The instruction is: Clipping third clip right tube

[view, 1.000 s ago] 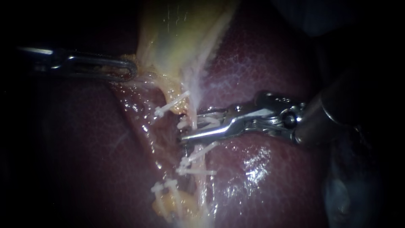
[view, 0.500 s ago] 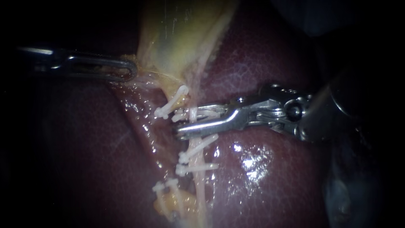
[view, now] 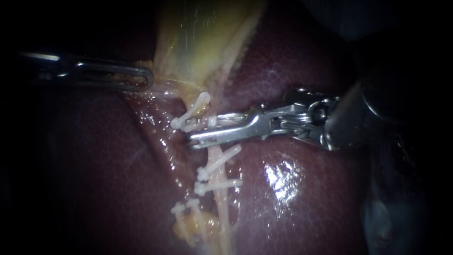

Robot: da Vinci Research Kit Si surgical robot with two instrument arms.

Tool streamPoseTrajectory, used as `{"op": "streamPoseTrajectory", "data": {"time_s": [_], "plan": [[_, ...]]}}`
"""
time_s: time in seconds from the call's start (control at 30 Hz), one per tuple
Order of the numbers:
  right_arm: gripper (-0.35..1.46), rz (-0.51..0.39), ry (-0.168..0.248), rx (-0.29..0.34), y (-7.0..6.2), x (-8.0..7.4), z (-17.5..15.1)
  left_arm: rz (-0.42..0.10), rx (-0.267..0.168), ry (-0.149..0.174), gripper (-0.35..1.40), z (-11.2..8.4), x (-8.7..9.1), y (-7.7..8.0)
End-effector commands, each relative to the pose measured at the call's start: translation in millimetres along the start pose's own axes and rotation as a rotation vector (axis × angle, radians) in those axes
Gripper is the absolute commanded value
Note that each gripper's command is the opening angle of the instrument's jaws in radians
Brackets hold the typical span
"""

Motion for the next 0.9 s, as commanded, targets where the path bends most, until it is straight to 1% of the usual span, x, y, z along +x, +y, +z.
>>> {"op": "streamPoseTrajectory", "data": {"time_s": [0.03, 0.2, 0.4, 0.5, 0.57, 0.63, 0.7, 0.77, 0.83, 0.9], "plan": [[0.47, -0.002, -0.006, 0.005, 0.1, -0.2, 0.2, 0.000, 0.000, 0.000, -0.35, 0.1, 0.0, 0.0], [0.47, 0.005, -0.012, 0.011, 0.6, -0.8, 0.8, 0.000, -0.001, 0.000, -0.35, 0.1, 0.0, 0.0], [0.46, 0.006, -0.004, 0.005, 0.5, -0.6, 0.9, 0.000, -0.001, 0.000, -0.35, 0.1, 0.0, 0.0], [0.42, 0.014, 0.000, 0.000, 0.4, -0.3, 0.7, 0.000, -0.001, 0.000, -0.35, 0.1, 0.0, 0.0], [0.37, -0.003, 0.003, 0.000, 0.3, -0.3, 0.4, 0.000, -0.001, 0.000, -0.35, 0.1, 0.0, 0.0], [0.27, -0.014, 0.003, 0.000, 0.1, -0.3, 0.1, 0.000, -0.001, 0.000, -0.35, 0.1, 0.0, 0.0], [0.09, -0.025, 0.002, 0.000, 0.0, -0.3, -0.3, 0.000, -0.001, 0.000, -0.35, 0.1, 0.0, 0.0], [-0.16, -0.030, 0.002, 0.000, 0.0, -0.2, -0.6, 0.000, -0.001, 0.000, -0.35, 0.1, 0.0, 0.0], [-0.35, -0.030, 0.002, -0.001, 0.0, -0.2, -0.7, 0.000, -0.001, 0.000, -0.35, 0.1, 0.0, 0.0], [-0.35, -0.030, 0.001, -0.002, 0.0, -0.3, -0.8, 0.000, -0.001, 0.000, -0.35, 0.1, 0.0, 0.0]]}}
